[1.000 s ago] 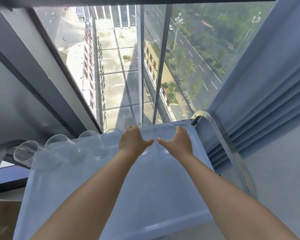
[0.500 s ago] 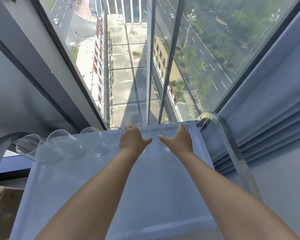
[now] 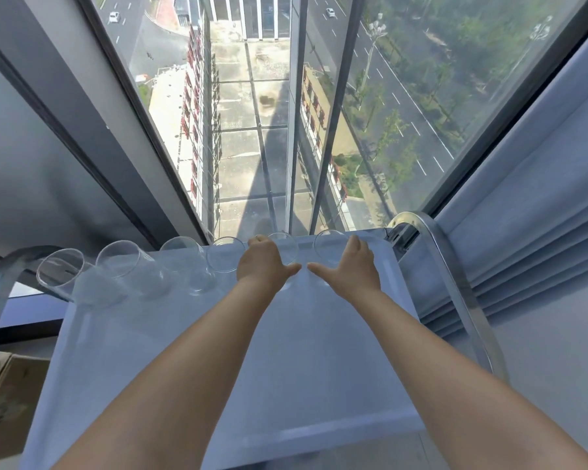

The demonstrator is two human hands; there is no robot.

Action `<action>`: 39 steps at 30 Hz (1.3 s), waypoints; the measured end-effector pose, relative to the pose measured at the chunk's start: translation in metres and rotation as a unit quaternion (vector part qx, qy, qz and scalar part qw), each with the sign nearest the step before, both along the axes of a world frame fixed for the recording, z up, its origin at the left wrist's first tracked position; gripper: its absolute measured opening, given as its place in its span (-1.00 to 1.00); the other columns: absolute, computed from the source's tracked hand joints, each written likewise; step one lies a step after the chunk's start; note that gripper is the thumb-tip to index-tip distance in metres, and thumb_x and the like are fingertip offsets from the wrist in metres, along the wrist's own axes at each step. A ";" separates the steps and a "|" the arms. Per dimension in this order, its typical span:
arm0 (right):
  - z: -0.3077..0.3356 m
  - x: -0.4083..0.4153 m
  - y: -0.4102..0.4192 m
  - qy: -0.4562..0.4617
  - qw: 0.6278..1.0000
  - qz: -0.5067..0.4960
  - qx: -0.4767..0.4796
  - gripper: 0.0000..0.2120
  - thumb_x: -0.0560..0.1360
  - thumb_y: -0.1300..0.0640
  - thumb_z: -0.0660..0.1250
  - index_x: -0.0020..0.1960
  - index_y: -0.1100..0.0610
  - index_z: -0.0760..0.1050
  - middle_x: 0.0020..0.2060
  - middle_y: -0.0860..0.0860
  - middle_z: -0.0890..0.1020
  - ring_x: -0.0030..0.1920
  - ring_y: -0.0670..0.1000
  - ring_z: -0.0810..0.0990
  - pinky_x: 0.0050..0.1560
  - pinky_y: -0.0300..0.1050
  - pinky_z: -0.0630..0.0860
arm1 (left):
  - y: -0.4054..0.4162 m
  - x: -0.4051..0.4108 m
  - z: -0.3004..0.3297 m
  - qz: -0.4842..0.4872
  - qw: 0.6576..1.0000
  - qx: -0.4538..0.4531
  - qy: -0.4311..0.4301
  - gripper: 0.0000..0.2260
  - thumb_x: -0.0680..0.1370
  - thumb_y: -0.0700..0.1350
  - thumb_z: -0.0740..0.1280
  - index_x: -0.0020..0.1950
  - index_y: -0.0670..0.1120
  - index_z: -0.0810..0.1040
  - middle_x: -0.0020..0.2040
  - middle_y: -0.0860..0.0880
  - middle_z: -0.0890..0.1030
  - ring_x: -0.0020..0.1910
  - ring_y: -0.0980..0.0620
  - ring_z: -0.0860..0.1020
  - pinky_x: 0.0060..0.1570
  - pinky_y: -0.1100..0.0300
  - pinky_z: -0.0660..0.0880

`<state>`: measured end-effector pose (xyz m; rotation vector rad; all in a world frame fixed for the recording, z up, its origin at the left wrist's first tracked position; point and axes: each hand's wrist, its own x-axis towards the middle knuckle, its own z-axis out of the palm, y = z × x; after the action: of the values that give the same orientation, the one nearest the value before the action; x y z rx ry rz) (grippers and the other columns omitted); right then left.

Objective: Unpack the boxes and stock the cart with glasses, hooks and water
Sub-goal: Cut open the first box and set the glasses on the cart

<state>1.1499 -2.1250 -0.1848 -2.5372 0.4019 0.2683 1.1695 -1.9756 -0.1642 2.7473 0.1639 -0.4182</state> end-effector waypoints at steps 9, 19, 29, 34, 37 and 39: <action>0.033 -0.028 0.052 -0.184 0.960 0.169 -0.125 -0.62 0.48 0.19 0.25 0.27 0.28 0.40 0.16 0.15 0.50 0.21 0.17 0.41 0.16 -0.03 0.35 | 0.033 -0.031 0.025 -0.069 0.995 0.012 -0.070 -0.55 0.53 0.04 0.30 0.29 -0.22 0.36 0.23 -0.13 0.45 0.19 -0.10 0.47 -0.04 0.15 0.39; 0.057 -0.127 0.248 -0.181 0.914 0.342 -0.119 -0.68 0.54 0.16 0.14 0.27 0.21 0.39 0.17 0.08 0.49 0.22 0.09 0.38 0.03 -0.07 0.40 | 0.240 -0.176 0.054 -0.011 0.986 0.094 -0.140 -0.73 0.57 -0.04 0.18 0.21 -0.14 0.45 0.18 -0.08 0.50 0.15 -0.08 0.47 -0.06 0.12 0.36; 0.067 -0.270 0.479 -0.154 0.854 0.488 -0.093 -0.92 0.55 0.12 0.14 -0.05 0.14 0.34 0.04 0.10 0.48 0.12 0.11 0.39 -0.12 -0.11 0.23 | 0.457 -0.357 0.060 0.119 0.978 0.118 -0.124 -0.79 0.56 -0.04 0.18 0.06 -0.15 0.46 0.04 -0.10 0.48 0.06 -0.11 0.47 -0.17 0.11 0.33; 0.055 -0.286 0.566 -0.148 0.838 0.521 -0.069 -0.90 0.55 0.11 0.14 -0.09 0.15 0.30 -0.06 0.06 0.44 -0.01 0.06 0.36 -0.19 -0.13 0.24 | 0.538 -0.387 0.039 0.176 0.973 0.105 -0.110 -0.80 0.55 -0.03 0.20 0.03 -0.15 0.46 0.07 -0.07 0.50 0.09 -0.08 0.47 -0.17 0.11 0.36; 0.042 -0.280 0.615 -0.144 0.828 0.538 -0.064 -0.87 0.55 0.09 0.15 -0.07 0.16 0.31 -0.04 0.06 0.46 0.04 0.07 0.39 -0.16 -0.14 0.25 | 0.584 -0.384 0.025 0.196 0.971 0.093 -0.097 -0.72 0.54 -0.03 0.20 0.18 -0.13 0.49 0.15 -0.06 0.51 0.15 -0.07 0.46 -0.04 0.08 0.43; 0.031 -0.268 0.649 -0.144 0.821 0.549 -0.065 -0.81 0.56 0.05 0.15 0.01 0.19 0.37 0.00 0.07 0.48 0.08 0.08 0.40 -0.14 -0.15 0.26 | 0.616 -0.373 0.019 0.203 0.971 0.088 -0.087 -0.71 0.54 -0.01 0.20 0.18 -0.13 0.49 0.14 -0.07 0.51 0.15 -0.08 0.47 -0.02 0.07 0.42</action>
<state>0.8815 -1.4756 -0.1534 -2.5816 -1.2437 0.2548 0.7969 -1.3595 -0.1453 2.8016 0.7331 -0.0526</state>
